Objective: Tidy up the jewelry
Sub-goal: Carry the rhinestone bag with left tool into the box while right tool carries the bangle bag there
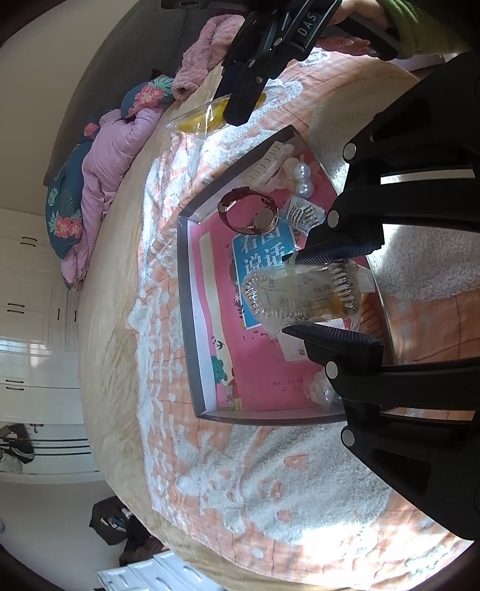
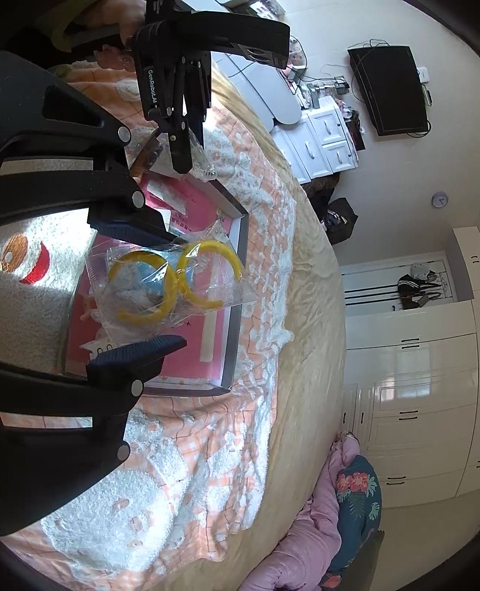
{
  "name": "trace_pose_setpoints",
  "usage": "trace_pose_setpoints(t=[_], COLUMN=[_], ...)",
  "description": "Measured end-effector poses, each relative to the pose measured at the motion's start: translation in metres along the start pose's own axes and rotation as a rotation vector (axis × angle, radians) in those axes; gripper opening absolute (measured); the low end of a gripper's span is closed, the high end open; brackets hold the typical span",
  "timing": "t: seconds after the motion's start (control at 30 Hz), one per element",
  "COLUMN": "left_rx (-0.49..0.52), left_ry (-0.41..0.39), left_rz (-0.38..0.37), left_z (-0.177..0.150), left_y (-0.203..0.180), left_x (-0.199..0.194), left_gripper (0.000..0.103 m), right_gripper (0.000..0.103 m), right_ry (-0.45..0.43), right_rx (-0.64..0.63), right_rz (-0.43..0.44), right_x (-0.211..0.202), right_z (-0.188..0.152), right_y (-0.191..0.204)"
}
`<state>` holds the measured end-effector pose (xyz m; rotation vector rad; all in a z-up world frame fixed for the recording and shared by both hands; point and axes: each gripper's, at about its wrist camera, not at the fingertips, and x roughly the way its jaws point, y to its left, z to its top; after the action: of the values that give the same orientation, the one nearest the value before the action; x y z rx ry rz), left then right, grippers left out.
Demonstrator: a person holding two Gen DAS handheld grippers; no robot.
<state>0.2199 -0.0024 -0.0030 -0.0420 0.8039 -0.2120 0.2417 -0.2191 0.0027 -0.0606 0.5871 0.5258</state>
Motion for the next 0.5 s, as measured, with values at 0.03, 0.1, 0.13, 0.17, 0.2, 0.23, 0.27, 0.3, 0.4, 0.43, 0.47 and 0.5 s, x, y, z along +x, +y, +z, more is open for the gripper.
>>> trace_pose_setpoints(t=[0.03, 0.1, 0.13, 0.17, 0.2, 0.23, 0.27, 0.3, 0.4, 0.43, 0.47, 0.5], left_rx=[-0.004, -0.011, -0.013, -0.014, -0.016, -0.018, -0.018, -0.017, -0.014, -0.011, -0.008, 0.004], left_ry=[0.001, 0.003, 0.003, 0.005, 0.009, 0.011, 0.014, 0.016, 0.019, 0.021, 0.024, 0.029], left_rz=[-0.001, -0.001, 0.002, 0.005, 0.009, 0.01, 0.01, 0.01, 0.006, 0.006, 0.008, 0.01], left_z=[-0.001, -0.002, -0.003, -0.003, -0.004, -0.005, -0.006, -0.006, -0.006, -0.006, -0.006, -0.006], left_y=[0.002, 0.006, 0.007, 0.008, 0.009, 0.011, 0.011, 0.012, 0.013, 0.013, 0.013, 0.012], left_x=[0.001, 0.004, 0.004, 0.005, 0.007, 0.008, 0.009, 0.01, 0.014, 0.016, 0.017, 0.019], left_gripper=[0.023, 0.023, 0.023, 0.023, 0.023, 0.023, 0.023, 0.023, 0.023, 0.023, 0.023, 0.023], right_gripper=[0.045, 0.045, 0.045, 0.045, 0.045, 0.045, 0.045, 0.045, 0.045, 0.045, 0.045, 0.045], right_ry=[0.005, 0.016, 0.022, 0.029, 0.037, 0.046, 0.055, 0.063, 0.083, 0.09, 0.098, 0.106], right_rx=[-0.005, -0.016, -0.02, -0.023, -0.026, -0.027, -0.025, -0.024, -0.035, -0.041, -0.048, -0.052], right_rz=[-0.005, -0.014, -0.015, -0.016, -0.018, -0.019, -0.018, -0.014, -0.008, -0.006, -0.003, 0.0], right_x=[0.002, 0.007, 0.009, 0.013, 0.016, 0.02, 0.024, 0.027, 0.036, 0.039, 0.042, 0.045], right_z=[-0.001, -0.002, -0.003, -0.004, -0.004, -0.005, -0.006, -0.008, -0.011, -0.012, -0.013, -0.014], right_y=[0.0, 0.004, 0.006, 0.008, 0.009, 0.01, 0.011, 0.012, 0.018, 0.02, 0.022, 0.024])
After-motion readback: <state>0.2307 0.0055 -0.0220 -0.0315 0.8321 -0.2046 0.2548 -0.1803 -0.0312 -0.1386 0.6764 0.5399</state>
